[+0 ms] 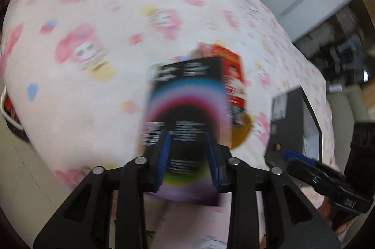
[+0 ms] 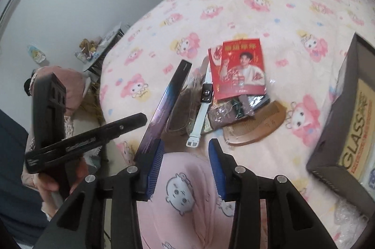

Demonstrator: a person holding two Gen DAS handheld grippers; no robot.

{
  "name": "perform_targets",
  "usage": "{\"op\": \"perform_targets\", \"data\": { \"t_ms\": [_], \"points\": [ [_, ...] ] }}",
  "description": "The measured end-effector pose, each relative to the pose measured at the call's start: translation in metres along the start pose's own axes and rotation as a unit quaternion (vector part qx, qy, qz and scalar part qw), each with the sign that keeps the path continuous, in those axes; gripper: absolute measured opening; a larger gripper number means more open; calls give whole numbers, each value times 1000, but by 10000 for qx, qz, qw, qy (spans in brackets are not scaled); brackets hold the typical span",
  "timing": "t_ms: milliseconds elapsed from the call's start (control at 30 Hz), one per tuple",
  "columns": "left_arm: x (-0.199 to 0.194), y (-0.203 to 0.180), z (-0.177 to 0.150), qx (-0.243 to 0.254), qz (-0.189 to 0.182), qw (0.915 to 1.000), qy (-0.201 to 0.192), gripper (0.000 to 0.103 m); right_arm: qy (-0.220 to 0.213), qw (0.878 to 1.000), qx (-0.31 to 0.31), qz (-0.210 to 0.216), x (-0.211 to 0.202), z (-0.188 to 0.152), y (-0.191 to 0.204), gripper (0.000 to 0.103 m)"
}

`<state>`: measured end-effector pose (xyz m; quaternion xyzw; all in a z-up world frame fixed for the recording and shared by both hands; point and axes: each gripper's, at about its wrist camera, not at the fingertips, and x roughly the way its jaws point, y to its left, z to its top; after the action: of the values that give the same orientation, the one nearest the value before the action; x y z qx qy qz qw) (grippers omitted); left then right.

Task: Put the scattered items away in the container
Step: 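Lift the Smart Devil box with the left gripper and turn it upright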

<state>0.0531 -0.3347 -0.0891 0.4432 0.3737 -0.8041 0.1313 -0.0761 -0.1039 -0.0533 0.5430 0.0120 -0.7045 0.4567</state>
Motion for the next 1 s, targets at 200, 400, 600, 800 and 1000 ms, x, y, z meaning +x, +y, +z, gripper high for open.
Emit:
{"op": "perform_targets", "data": {
  "t_ms": [200, 400, 600, 800, 1000],
  "points": [
    [22, 61, 0, -777, -860, 9928, 297, 41, 469, 9989, -57, -2, 48, 8, 20, 43],
    [45, 73, 0, -943, -1275, 9861, 495, 46, 735, 9973, 15, -48, 89, 14, 28, 43],
    [58, 68, 11, -889, -1593, 9811, 651, 50, 677, 9977, 97, -8, 101, 19, 26, 33],
    [63, 61, 19, -1028, -2053, 9699, 810, 60, 516, 9986, -81, 117, 98, 24, 34, 23],
    [42, 33, 20, -839, -2523, 9613, 722, 57, 12, 9995, -92, 308, 58, 30, 30, 21]
  ]
}}
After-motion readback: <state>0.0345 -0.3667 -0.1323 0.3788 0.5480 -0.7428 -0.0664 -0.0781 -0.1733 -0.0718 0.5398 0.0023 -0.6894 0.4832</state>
